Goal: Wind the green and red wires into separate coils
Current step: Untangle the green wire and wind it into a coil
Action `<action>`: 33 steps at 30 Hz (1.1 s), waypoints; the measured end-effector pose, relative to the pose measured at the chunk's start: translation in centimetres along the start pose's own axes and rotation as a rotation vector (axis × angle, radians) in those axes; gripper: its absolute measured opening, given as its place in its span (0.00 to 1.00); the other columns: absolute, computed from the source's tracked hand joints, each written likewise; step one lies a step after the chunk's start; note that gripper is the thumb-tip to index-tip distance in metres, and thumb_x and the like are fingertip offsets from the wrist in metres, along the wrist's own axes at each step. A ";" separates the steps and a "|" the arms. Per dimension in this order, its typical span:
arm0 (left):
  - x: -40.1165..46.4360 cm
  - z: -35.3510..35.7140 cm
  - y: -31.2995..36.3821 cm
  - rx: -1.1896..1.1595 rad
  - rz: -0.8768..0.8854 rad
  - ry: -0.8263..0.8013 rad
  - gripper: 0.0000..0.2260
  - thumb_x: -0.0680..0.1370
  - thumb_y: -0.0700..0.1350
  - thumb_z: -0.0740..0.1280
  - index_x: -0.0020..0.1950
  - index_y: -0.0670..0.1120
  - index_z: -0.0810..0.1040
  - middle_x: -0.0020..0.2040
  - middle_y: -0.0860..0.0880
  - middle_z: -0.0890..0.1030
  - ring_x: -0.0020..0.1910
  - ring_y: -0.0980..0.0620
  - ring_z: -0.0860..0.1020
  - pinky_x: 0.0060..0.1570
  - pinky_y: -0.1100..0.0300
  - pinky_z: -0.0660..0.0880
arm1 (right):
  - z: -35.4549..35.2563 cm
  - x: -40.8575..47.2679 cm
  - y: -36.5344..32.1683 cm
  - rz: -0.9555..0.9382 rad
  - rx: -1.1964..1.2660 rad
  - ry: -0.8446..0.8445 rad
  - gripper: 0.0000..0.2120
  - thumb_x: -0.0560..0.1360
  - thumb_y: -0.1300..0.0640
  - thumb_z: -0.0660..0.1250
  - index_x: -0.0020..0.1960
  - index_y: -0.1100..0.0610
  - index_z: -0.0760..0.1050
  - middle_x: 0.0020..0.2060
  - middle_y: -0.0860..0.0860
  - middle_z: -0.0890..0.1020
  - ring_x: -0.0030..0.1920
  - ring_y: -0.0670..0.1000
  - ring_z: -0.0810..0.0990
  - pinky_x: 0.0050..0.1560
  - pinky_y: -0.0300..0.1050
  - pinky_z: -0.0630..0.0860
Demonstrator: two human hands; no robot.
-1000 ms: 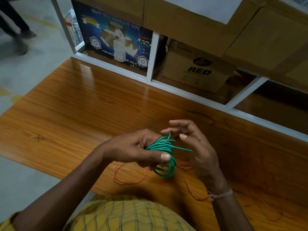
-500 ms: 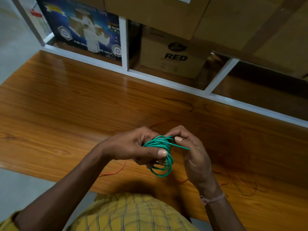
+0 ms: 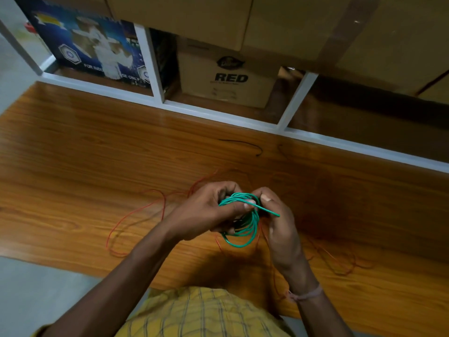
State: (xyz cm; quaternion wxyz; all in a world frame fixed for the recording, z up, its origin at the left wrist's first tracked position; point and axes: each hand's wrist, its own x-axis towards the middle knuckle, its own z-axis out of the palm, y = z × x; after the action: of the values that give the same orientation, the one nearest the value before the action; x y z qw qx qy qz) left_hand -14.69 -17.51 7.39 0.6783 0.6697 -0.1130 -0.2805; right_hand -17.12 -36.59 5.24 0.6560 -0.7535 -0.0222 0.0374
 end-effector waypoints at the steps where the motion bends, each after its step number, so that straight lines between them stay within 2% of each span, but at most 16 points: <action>1: 0.3 0.3 -0.1 -0.003 -0.023 0.019 0.09 0.80 0.49 0.73 0.50 0.45 0.78 0.38 0.44 0.81 0.30 0.50 0.80 0.26 0.63 0.71 | 0.0 -0.2 0.3 0.018 0.021 0.005 0.22 0.84 0.44 0.53 0.45 0.60 0.75 0.42 0.65 0.75 0.45 0.66 0.73 0.49 0.75 0.68; 3: 0.7 0.8 -0.3 0.005 -0.057 0.038 0.10 0.79 0.50 0.74 0.50 0.45 0.78 0.38 0.44 0.81 0.29 0.51 0.79 0.26 0.63 0.72 | -0.1 -0.8 0.1 0.080 0.128 0.010 0.30 0.83 0.37 0.55 0.45 0.65 0.75 0.41 0.69 0.72 0.43 0.64 0.71 0.49 0.75 0.68; 4: 0.9 1.0 -0.5 0.010 -0.073 0.035 0.10 0.80 0.50 0.74 0.49 0.45 0.77 0.38 0.44 0.81 0.28 0.51 0.79 0.26 0.63 0.73 | -0.4 -1.0 -0.1 0.119 0.186 0.006 0.36 0.81 0.32 0.54 0.45 0.67 0.74 0.40 0.70 0.71 0.42 0.63 0.69 0.48 0.71 0.68; 6: 1.3 1.2 -0.6 0.025 -0.113 0.014 0.11 0.81 0.49 0.74 0.51 0.43 0.78 0.39 0.42 0.80 0.28 0.50 0.79 0.27 0.61 0.72 | -1.1 -1.2 -0.4 0.196 0.235 -0.037 0.47 0.77 0.23 0.50 0.46 0.69 0.74 0.37 0.65 0.72 0.39 0.60 0.67 0.41 0.57 0.69; 7: 1.5 1.3 -0.5 0.037 -0.138 0.004 0.12 0.82 0.49 0.73 0.52 0.41 0.77 0.39 0.41 0.80 0.28 0.50 0.78 0.27 0.61 0.72 | -1.5 -1.2 -0.4 0.222 0.220 -0.065 0.49 0.75 0.19 0.48 0.45 0.67 0.76 0.36 0.62 0.73 0.39 0.58 0.67 0.39 0.52 0.68; 9: 1.9 1.6 -0.2 0.051 -0.173 -0.008 0.12 0.83 0.47 0.72 0.53 0.38 0.76 0.40 0.40 0.80 0.27 0.51 0.77 0.26 0.62 0.71 | -2.1 -0.9 -0.3 0.239 0.123 -0.074 0.43 0.72 0.17 0.49 0.42 0.55 0.80 0.35 0.57 0.76 0.37 0.55 0.71 0.39 0.51 0.68; 11: 2.4 1.8 0.2 0.039 -0.188 -0.026 0.10 0.83 0.46 0.71 0.53 0.39 0.76 0.39 0.43 0.81 0.28 0.53 0.77 0.26 0.65 0.72 | -2.3 -0.7 0.0 0.240 0.000 -0.036 0.39 0.72 0.17 0.51 0.41 0.49 0.80 0.32 0.55 0.79 0.35 0.53 0.75 0.39 0.53 0.72; 13: 2.7 1.6 0.6 0.004 -0.188 -0.069 0.09 0.83 0.47 0.71 0.53 0.41 0.77 0.38 0.46 0.82 0.30 0.52 0.78 0.28 0.65 0.73 | -2.4 -0.7 0.1 0.224 -0.072 0.004 0.38 0.73 0.18 0.52 0.43 0.51 0.79 0.34 0.60 0.81 0.34 0.55 0.78 0.38 0.59 0.76; 15: 3.0 1.5 0.9 -0.045 -0.168 -0.114 0.08 0.82 0.47 0.72 0.51 0.43 0.78 0.37 0.48 0.81 0.31 0.52 0.78 0.29 0.66 0.73 | -2.6 -0.7 0.1 0.179 -0.093 0.040 0.34 0.78 0.24 0.53 0.47 0.53 0.79 0.40 0.64 0.82 0.38 0.64 0.81 0.41 0.66 0.78; 16: 3.1 1.5 1.0 -0.075 -0.155 -0.127 0.07 0.82 0.47 0.71 0.50 0.44 0.78 0.37 0.48 0.80 0.31 0.53 0.78 0.30 0.67 0.73 | -2.6 -0.7 0.1 0.161 -0.084 0.058 0.31 0.79 0.27 0.54 0.48 0.54 0.79 0.41 0.64 0.82 0.40 0.65 0.82 0.42 0.67 0.78; 20: 3.6 2.5 1.6 -0.273 -0.125 -0.127 0.17 0.86 0.54 0.61 0.42 0.46 0.69 0.30 0.52 0.67 0.25 0.57 0.67 0.34 0.64 0.76 | -2.8 -0.5 0.3 0.078 -0.100 0.094 0.28 0.82 0.32 0.56 0.48 0.57 0.75 0.39 0.64 0.79 0.37 0.54 0.76 0.39 0.66 0.74; 22: 4.1 3.0 1.6 -0.326 -0.130 -0.074 0.16 0.86 0.54 0.60 0.45 0.44 0.68 0.30 0.52 0.65 0.24 0.59 0.65 0.34 0.63 0.77 | -2.9 -0.3 0.7 0.056 -0.125 0.098 0.25 0.83 0.36 0.56 0.47 0.57 0.74 0.38 0.63 0.78 0.36 0.53 0.74 0.38 0.65 0.72; 25: 4.8 3.6 0.9 -0.193 -0.105 0.110 0.14 0.85 0.52 0.66 0.48 0.42 0.73 0.30 0.51 0.71 0.24 0.56 0.70 0.29 0.63 0.74 | -2.9 -0.1 1.4 0.069 -0.103 0.119 0.22 0.82 0.37 0.57 0.46 0.55 0.74 0.37 0.61 0.77 0.35 0.51 0.73 0.35 0.60 0.72; 28: 5.3 3.7 -0.1 0.070 0.013 0.312 0.15 0.83 0.53 0.71 0.43 0.44 0.76 0.31 0.50 0.76 0.26 0.53 0.74 0.27 0.60 0.70 | -2.8 0.2 1.8 0.112 -0.058 0.135 0.19 0.82 0.37 0.59 0.44 0.52 0.74 0.32 0.55 0.74 0.33 0.51 0.71 0.33 0.55 0.68; 30: 5.5 3.5 -0.4 0.228 0.084 0.347 0.16 0.83 0.54 0.71 0.42 0.44 0.76 0.32 0.50 0.76 0.30 0.56 0.73 0.30 0.59 0.70 | -3.0 0.6 1.8 0.184 -0.017 0.133 0.18 0.82 0.39 0.59 0.43 0.50 0.75 0.33 0.50 0.74 0.33 0.49 0.72 0.33 0.49 0.69; 33: 5.9 3.0 -0.6 0.327 0.108 0.333 0.16 0.84 0.54 0.69 0.43 0.43 0.76 0.34 0.49 0.75 0.32 0.57 0.72 0.33 0.56 0.69 | -3.3 0.9 1.2 0.221 0.009 0.092 0.20 0.80 0.35 0.60 0.47 0.50 0.80 0.34 0.54 0.77 0.34 0.49 0.75 0.33 0.48 0.72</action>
State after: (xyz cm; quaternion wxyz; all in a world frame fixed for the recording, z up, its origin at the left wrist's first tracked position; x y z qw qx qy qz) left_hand -11.60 -23.15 5.68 0.5841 0.8006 -0.0791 -0.1077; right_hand -15.95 -39.95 4.45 0.6515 -0.7494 0.0912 0.0751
